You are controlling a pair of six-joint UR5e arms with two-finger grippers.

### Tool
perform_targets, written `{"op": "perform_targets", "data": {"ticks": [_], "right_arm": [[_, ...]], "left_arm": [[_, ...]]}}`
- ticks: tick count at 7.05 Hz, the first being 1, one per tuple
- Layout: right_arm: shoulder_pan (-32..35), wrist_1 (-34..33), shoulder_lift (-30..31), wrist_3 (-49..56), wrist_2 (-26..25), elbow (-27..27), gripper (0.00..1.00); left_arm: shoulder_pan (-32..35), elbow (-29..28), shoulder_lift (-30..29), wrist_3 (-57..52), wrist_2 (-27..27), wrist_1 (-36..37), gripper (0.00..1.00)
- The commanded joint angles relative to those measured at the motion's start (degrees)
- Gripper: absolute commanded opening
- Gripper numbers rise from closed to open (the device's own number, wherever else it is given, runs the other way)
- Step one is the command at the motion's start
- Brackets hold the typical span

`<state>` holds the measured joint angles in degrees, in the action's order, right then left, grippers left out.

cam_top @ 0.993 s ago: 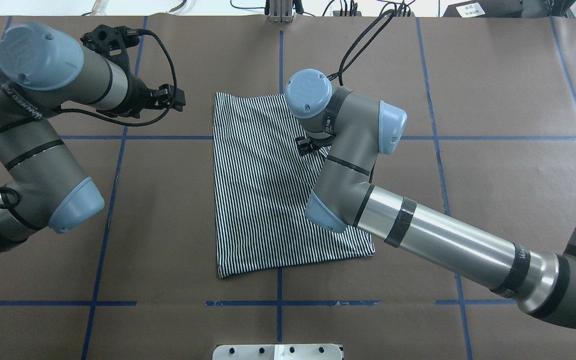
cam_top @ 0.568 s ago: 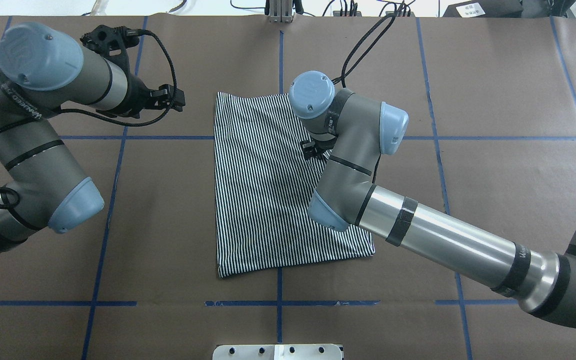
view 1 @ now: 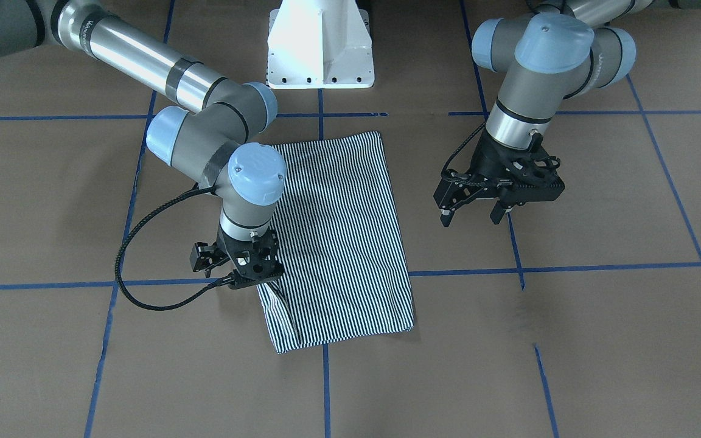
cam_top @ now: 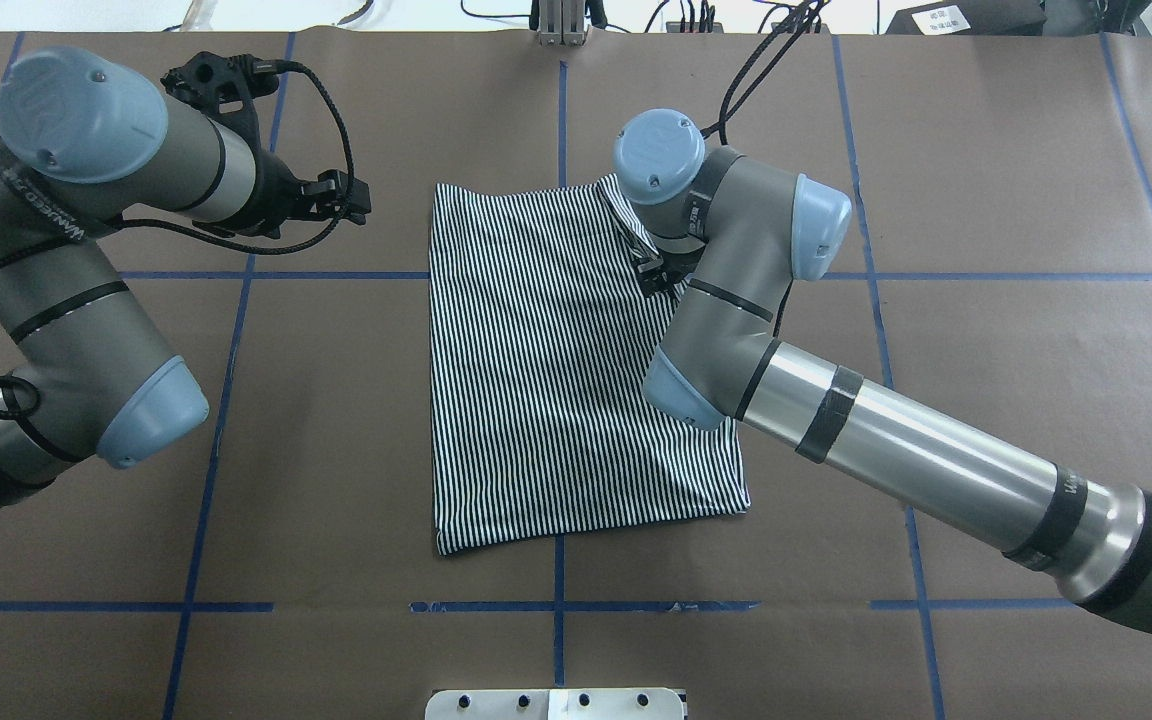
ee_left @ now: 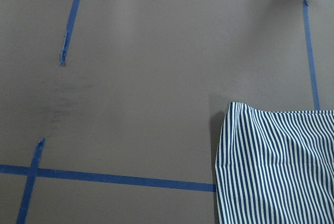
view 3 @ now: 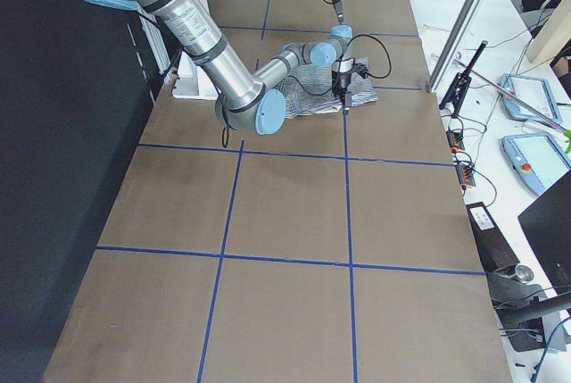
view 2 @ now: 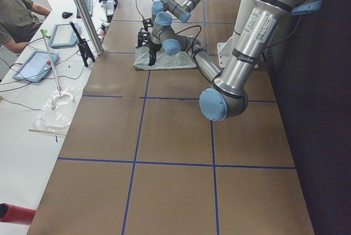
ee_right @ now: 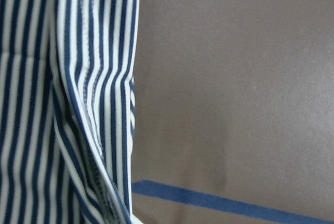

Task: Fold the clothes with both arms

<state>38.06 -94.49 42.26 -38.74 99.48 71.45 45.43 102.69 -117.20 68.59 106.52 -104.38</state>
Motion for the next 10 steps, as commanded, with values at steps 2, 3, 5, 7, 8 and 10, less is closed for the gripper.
{"op": "perform_targets", "data": {"ticks": [2,3,5,7,8,10], "right_arm": [[9.54,0.26,3.70,12.51,0.36,0.00,1.00],[9.66,0.53,3.10,12.72,0.63,0.00,1.00],[9.57,0.71,-0.75,10.80,5.52,0.09,1.00],[9.57,0.88,0.27,7.12,15.09,5.15,1.00],[8.53,0.88,4.20,1.88,16.18,11.10,1.00],[6.68,0.79,11.93,-6.48,19.06,23.24,1.00]], "left_arm": [[-0.25,0.32,-0.05,0.23,0.00,-0.03,1.00],[-0.25,0.49,-0.13,0.31,0.00,-0.03,1.00],[-0.17,0.76,-0.13,1.36,0.00,-0.12,1.00],[-1.21,1.89,-0.22,12.81,5.77,-1.34,1.00],[-6.01,4.08,-0.13,20.45,5.37,-1.26,1.00],[-14.63,6.11,-0.31,34.97,1.70,-0.56,0.98]]}}
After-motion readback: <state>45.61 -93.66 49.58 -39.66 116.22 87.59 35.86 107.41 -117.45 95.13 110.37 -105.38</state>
